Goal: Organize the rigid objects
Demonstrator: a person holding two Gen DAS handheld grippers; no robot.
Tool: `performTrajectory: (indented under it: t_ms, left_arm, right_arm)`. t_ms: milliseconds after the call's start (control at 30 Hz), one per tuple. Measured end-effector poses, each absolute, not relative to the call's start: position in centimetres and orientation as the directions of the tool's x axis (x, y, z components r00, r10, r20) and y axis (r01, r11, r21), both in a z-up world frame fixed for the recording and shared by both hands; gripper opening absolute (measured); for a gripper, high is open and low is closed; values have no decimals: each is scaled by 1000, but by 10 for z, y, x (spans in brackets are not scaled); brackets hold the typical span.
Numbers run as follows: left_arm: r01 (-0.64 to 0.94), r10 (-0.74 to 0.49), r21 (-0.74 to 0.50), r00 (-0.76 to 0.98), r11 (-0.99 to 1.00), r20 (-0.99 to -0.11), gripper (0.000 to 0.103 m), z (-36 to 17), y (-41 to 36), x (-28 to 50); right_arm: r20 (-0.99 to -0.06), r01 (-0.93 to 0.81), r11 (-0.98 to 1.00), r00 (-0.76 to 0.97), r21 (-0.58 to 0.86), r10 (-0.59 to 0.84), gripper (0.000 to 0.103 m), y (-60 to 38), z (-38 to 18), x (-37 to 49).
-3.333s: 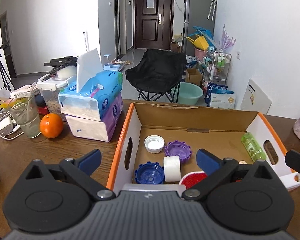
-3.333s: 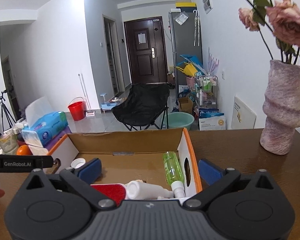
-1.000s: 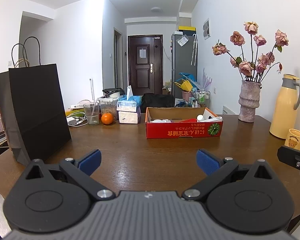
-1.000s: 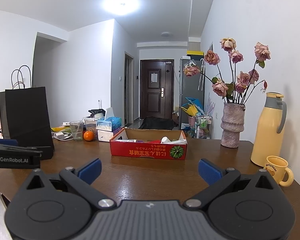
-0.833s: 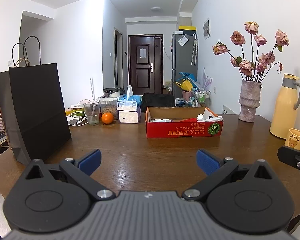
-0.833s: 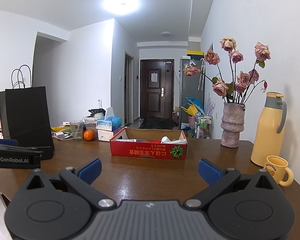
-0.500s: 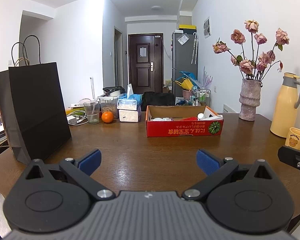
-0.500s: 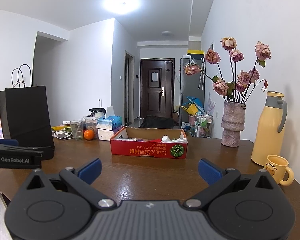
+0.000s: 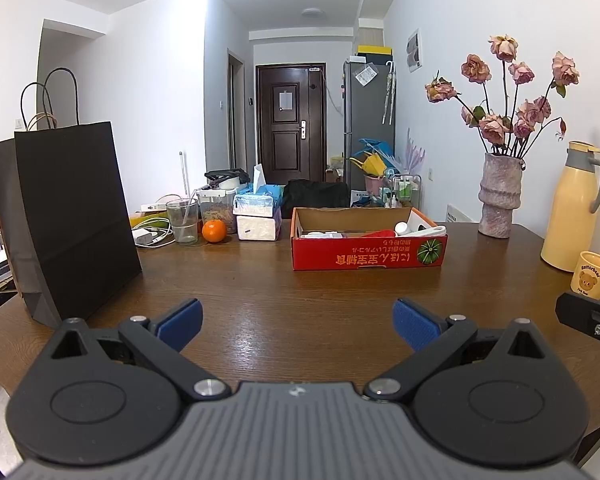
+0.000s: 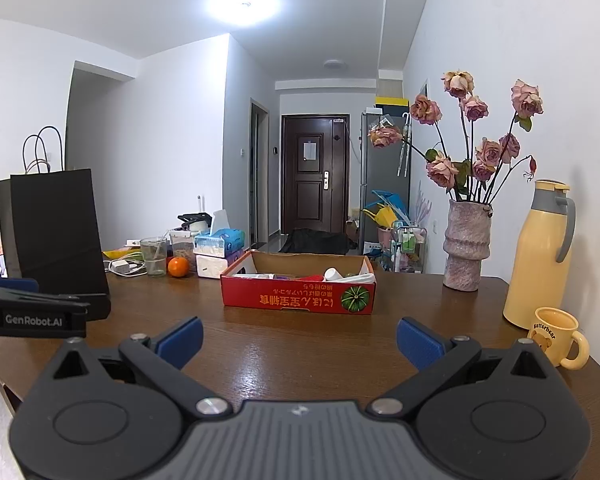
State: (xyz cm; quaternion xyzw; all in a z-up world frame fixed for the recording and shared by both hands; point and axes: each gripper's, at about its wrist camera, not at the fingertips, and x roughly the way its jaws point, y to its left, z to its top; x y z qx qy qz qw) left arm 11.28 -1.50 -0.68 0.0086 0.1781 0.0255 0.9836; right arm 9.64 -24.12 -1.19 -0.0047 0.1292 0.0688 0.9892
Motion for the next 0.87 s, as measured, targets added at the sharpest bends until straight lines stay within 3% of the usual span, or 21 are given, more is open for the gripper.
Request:
performTrajectory:
  t_ms: [867]
  left_arm:
    - [-28,33,19,933,999,-359,103,-8,-14,117]
  right_arm:
    - [-268,-141,990,954,5,137,103,-241,-13,101]
